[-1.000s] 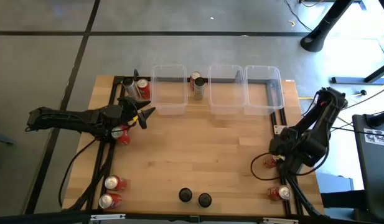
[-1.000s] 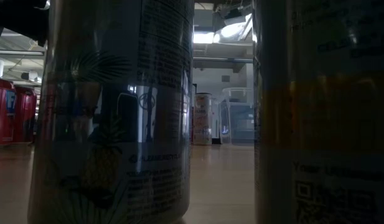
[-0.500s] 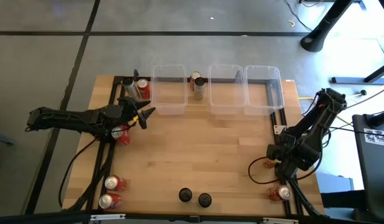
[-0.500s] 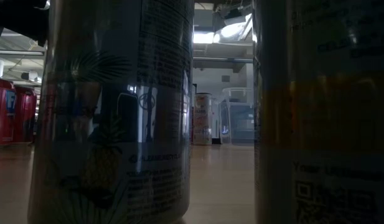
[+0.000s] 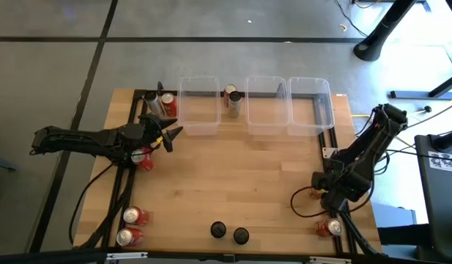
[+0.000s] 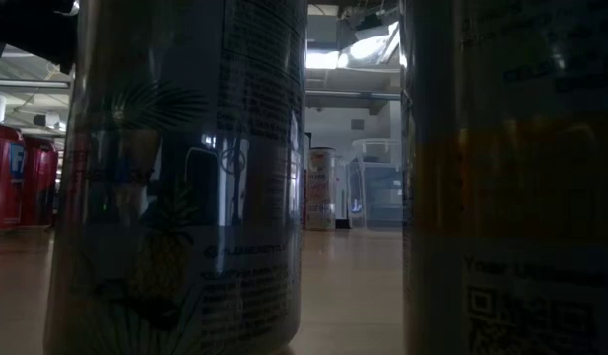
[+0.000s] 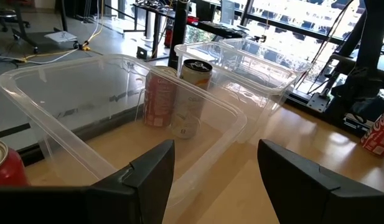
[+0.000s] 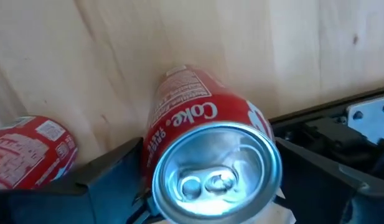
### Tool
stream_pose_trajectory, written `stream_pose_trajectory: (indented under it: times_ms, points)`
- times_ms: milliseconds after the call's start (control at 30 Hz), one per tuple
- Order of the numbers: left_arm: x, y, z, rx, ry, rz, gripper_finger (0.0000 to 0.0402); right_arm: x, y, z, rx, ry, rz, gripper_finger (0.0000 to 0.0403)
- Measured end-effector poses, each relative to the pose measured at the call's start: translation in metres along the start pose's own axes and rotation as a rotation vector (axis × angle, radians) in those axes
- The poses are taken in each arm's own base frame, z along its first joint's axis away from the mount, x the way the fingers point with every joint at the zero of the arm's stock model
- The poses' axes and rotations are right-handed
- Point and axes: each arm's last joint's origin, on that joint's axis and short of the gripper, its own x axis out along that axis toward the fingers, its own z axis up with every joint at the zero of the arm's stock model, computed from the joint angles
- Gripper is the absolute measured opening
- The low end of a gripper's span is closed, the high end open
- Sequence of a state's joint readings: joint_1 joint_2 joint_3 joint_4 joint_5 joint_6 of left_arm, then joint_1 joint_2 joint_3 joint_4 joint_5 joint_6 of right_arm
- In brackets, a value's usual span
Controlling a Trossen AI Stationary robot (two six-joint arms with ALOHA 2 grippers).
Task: Sort soda cans
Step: Put the middle right red soda can into the center transparent bin
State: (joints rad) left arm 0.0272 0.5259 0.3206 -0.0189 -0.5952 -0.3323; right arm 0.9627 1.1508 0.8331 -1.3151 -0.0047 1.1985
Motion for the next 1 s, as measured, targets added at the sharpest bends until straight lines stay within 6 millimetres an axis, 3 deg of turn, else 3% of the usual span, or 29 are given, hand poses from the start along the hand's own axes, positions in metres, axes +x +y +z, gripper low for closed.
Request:
stream_pose_trajectory:
  times_ms: [167, 400, 567, 1000]
  points:
    - [0.000, 0.000, 0.000, 0.000, 0.000, 0.000, 0.0221, 0.005, 0.001, 0.000, -0.002, -0.004, 0.006, 0.0336]
    - [0.000, 0.000, 0.000, -0.001, 0.000, 0.000, 0.0221, 0.005, 0.000, 0.000, 0.000, -0.004, 0.003, 0.0287]
    - [0.000, 0.000, 0.000, -0.005, 0.000, 0.000, 0.0221, -0.001, 0.003, 0.003, 0.006, -0.049, 0.004, 0.0287]
    - [0.000, 0.000, 0.000, -0.003, -0.002, -0.001, 0.0221, -0.067, -0.015, 0.044, 0.108, -0.369, -0.050, 0.0287]
